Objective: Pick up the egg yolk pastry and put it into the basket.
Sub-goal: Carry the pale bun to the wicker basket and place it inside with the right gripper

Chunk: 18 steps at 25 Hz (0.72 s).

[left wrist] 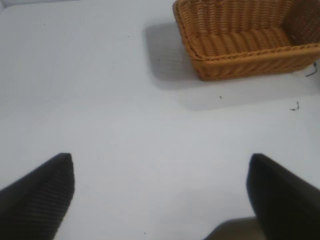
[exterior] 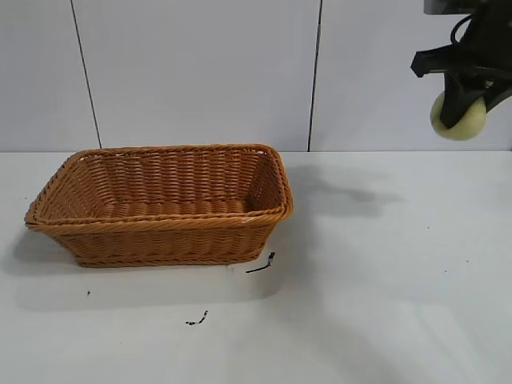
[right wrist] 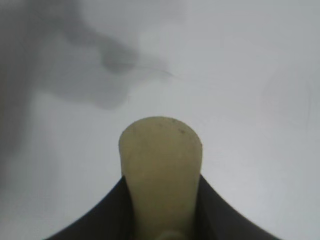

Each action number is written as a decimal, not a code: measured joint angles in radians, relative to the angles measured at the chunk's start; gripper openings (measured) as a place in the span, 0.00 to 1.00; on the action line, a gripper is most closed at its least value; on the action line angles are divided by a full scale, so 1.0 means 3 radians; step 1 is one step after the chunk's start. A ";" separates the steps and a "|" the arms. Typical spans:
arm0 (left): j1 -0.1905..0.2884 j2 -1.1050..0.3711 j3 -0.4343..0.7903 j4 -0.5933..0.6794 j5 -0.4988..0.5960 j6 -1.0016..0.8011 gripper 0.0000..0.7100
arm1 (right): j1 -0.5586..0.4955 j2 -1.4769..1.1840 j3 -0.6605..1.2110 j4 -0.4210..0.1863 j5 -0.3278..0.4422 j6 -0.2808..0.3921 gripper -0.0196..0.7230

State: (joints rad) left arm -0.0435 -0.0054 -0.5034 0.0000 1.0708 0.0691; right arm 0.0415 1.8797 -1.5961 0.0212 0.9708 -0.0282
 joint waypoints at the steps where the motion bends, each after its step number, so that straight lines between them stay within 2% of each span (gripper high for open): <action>1: 0.0000 0.0000 0.0000 0.0000 0.0000 0.0000 0.98 | 0.0005 0.0000 -0.0091 -0.0008 0.0040 0.0028 0.24; 5: 0.0000 0.0000 0.0000 0.0000 0.0000 0.0000 0.98 | 0.0137 0.0000 -0.0411 -0.0039 0.0153 0.0094 0.24; 9: 0.0000 0.0000 0.0000 0.0000 0.0000 0.0000 0.98 | 0.0430 0.0000 -0.0675 -0.0039 0.0186 0.0094 0.24; 17: 0.0000 0.0000 0.0000 0.0000 0.0000 0.0000 0.98 | 0.1176 0.0018 -0.0751 -0.0039 0.0168 0.0094 0.24; 18: 0.0000 0.0000 0.0000 0.0000 0.0000 0.0000 0.98 | 0.1176 0.0018 -0.0751 -0.0039 0.0168 0.0094 0.24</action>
State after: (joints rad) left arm -0.0435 -0.0054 -0.5034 0.0000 1.0708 0.0691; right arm 0.3942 1.8853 -1.8214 0.0096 1.0211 0.0000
